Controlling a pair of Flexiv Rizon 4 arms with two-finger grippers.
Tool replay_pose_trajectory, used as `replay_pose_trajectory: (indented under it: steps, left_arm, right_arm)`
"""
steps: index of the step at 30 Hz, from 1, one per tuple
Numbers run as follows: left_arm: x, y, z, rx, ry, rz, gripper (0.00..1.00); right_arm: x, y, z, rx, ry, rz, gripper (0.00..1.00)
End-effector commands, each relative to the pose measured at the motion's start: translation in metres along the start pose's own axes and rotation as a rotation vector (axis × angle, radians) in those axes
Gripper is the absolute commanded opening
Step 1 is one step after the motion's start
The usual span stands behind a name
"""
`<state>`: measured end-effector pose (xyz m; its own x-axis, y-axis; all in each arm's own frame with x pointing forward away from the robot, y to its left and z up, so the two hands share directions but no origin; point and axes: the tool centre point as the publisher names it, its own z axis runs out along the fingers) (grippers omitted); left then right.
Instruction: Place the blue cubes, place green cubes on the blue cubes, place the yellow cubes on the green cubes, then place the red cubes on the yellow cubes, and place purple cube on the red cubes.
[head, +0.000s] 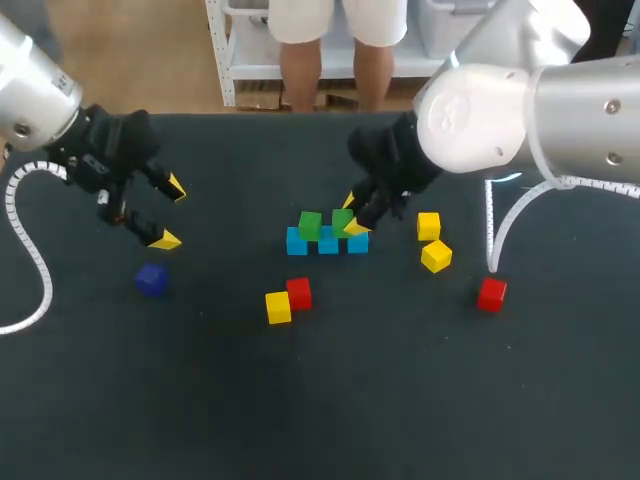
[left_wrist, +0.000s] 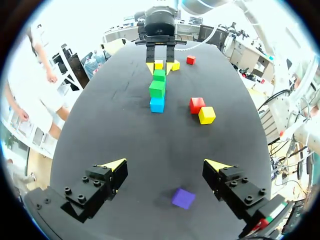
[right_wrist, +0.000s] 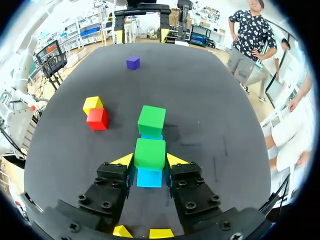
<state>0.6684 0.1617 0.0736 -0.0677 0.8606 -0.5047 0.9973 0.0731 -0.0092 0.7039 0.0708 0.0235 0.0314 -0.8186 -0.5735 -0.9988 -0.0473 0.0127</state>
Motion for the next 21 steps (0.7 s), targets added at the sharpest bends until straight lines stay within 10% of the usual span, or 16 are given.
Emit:
replay_pose_trajectory:
  steps: [1, 9, 21]
  left_arm:
    - [0.0017, -0.0009, 0.0002, -0.003, -0.005, 0.003, 1.00]
    - [0.0017, -0.0009, 0.0002, -0.003, -0.005, 0.003, 1.00]
    - [0.0017, -0.0009, 0.0002, -0.003, -0.005, 0.003, 1.00]
  right_arm:
    - [0.0010, -0.0021, 0.0007, -0.004, -0.001, 0.000, 0.02]
    - [0.0020, -0.0019, 0.0007, -0.007, 0.000, 0.003, 0.27]
    - [0.0019, -0.0018, 0.0022, -0.007, 0.001, 0.003, 0.34]
